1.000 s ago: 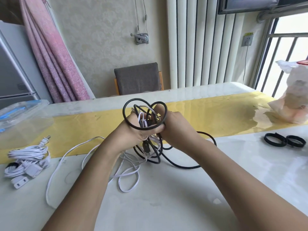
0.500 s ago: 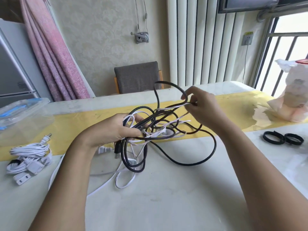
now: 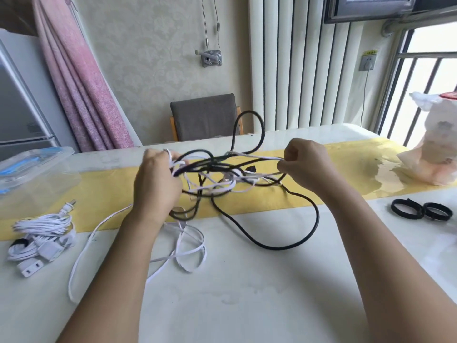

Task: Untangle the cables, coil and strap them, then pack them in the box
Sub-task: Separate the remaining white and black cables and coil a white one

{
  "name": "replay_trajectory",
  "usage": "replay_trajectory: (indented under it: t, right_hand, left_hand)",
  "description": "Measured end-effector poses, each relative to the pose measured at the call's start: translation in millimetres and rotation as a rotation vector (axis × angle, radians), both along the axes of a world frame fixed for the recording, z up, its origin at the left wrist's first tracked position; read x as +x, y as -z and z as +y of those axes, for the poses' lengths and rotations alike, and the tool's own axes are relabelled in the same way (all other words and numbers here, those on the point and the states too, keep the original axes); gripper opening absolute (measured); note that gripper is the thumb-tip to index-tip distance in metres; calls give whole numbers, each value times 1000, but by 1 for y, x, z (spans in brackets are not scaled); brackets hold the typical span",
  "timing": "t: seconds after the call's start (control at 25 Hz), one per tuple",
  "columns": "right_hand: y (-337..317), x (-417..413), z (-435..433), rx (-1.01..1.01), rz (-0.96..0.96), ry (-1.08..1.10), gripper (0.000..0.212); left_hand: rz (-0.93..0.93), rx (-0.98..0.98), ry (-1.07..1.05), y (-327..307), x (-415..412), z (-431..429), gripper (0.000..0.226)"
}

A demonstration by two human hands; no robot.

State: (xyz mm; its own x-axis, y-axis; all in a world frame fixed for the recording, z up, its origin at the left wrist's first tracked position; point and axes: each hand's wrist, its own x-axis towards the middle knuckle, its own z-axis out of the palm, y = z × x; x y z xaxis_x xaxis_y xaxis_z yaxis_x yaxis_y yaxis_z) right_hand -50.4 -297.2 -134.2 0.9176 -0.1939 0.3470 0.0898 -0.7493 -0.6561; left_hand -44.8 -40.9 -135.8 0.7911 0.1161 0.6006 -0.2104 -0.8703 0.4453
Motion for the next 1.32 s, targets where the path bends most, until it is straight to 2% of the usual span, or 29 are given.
replay_trajectory:
  t: [0.04,0.12,0.16,0.2,0.24,0.28,0.32,0.36,0.4,0.48,0.52,0.56,0.6,0.64,0.72,0.84,0.88,0.96,1.04,1.16,1.24,1.32]
  right_hand:
    - [-2,-1,1,117,-35,7,15]
    - [-8,-2,-1,550,-84,-19,14]
    - [-10,-1,-3,826,-60,-65,12]
    - [-13,-1,-4,1104,6,-142,12]
    - [-14,0,-6,1325,105,-220,15]
    - [-14,0,-7,1413,219,-268,19]
    - [-11,0,-8,1342,326,-276,22]
    - [-7,1,-9,1128,421,-243,23]
    - [-3,0,-10,814,499,-196,24]
    - [2,-5,-12,210,609,-152,28]
    - [1,-8,-11,48,651,-165,28]
    - [-3,-10,-8,-13,679,-221,27]
    - [-5,-13,-5,-6,697,-339,25]
    - [-8,-16,0,32,716,-496,21]
    - [-10,-24,11,54,676,-729,13]
    - [-9,-21,16,-9,475,-659,18]
    - [-8,-20,16,-46,435,-624,23]
    - [-7,-18,19,-178,357,-537,32]
    - [-6,-16,26,-186,244,-419,37]
    - [-5,-16,36,-152,97,-293,44]
    - [-6,-15,35,-3,63,-279,47]
    - [-9,-14,28,252,27,-252,46]
  left_hand:
    - [-201,-49,-67,-2,-2,-1,40]
    - [-479,-80,-69,-2,-2,-3,43]
    - [-469,-76,-37,0,-3,-8,49]
    - [-350,-84,5,6,-1,-15,53]
    - [-166,-84,41,14,1,-24,53]
    - [42,-63,88,23,2,-33,49]
    - [227,-35,163,29,2,-41,46]
    - [363,-22,271,33,1,-48,43]
    - [492,-47,394,34,1,-51,37]
    - [690,-238,647,33,-9,-57,14]
    - [730,-368,726,33,-12,-60,5]
    - [724,-486,751,33,-15,-62,7]
    - [710,-579,751,35,-15,-64,5]
    - [699,-666,765,36,-14,-65,14]
    - [687,-774,836,42,-8,-65,48]
    - [606,-676,866,50,-3,-67,77]
    - [582,-669,848,53,-2,-69,76]
    - [581,-738,808,52,-4,-75,51]
    - [559,-731,798,53,-2,-79,29]
    - [440,-602,739,55,-4,-88,31]
    - [366,-435,673,55,-5,-91,34]
    - [249,-228,579,51,-8,-92,36]
